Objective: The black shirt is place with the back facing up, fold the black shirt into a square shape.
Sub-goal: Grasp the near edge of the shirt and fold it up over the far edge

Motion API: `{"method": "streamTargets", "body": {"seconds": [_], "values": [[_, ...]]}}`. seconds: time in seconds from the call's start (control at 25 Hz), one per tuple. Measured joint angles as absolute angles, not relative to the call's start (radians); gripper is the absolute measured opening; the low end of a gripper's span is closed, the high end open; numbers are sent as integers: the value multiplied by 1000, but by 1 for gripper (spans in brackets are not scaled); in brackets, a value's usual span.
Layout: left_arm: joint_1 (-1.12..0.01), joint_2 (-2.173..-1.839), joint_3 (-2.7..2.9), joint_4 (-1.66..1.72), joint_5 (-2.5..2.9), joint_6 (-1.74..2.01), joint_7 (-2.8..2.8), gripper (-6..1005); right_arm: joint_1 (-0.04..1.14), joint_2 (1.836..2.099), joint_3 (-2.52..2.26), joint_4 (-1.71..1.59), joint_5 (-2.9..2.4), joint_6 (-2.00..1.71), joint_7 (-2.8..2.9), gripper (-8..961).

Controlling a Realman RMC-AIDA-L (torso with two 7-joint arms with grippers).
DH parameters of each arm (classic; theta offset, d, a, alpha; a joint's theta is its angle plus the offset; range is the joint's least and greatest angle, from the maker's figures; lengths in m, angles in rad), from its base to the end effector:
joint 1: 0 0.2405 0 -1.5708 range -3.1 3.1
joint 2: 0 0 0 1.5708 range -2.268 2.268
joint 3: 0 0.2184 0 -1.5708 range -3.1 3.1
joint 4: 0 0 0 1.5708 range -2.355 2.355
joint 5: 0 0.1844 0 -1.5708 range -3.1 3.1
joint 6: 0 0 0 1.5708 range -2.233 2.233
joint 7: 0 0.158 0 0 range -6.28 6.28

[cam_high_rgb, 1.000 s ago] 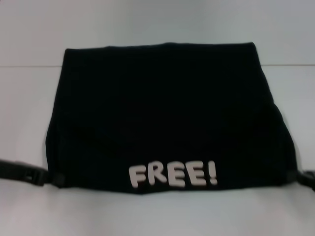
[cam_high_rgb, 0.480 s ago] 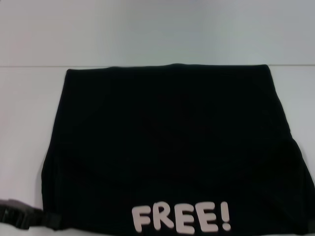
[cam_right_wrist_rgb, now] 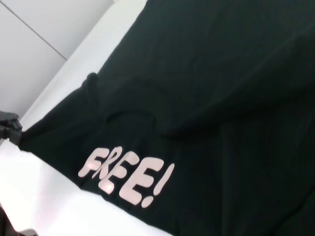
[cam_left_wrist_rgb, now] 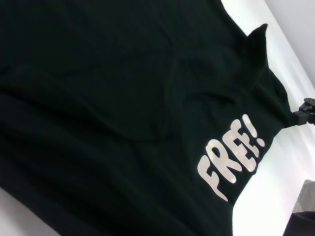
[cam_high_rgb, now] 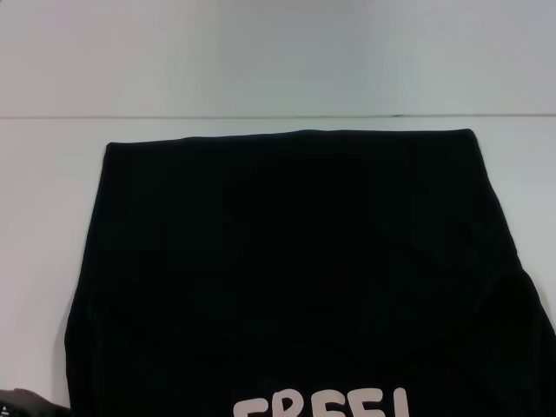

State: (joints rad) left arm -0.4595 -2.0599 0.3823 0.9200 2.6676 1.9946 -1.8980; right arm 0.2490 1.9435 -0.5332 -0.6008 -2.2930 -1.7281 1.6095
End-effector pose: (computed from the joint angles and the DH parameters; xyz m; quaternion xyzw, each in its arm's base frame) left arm -0.2772 0.2125 0.0486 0.8589 0.5090 0.0557 0.0116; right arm 0.3237 0.1891 0.0405 -0.8620 0.4770 0.1519 0.0798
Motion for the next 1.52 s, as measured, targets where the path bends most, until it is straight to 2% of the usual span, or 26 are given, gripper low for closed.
{"method": "streamTargets", "body": {"seconds": [0.4,0.6,0.96,1.24,1.52], "values": [[-516,-2045,382,913,2661,1996,-1927,21,276,1950,-477,-599,-2292,-1747,1604,19],[-599,-2013,364,886,2642,1945,-1958,21,339,1944,-397,-600,-2289,-1746,1601,20],[-763,-1956,369,752,2638,1609,-2069,20,524,1942,-343,-597,-2290,-1586,1638,20],[-818,-1950,378,696,2640,1311,-2131,21,660,1942,-378,-533,-2296,-1321,1699,20],[-830,-1969,502,666,2643,1042,-2191,20,781,1940,-467,-459,-2296,-1050,1775,19]]}}
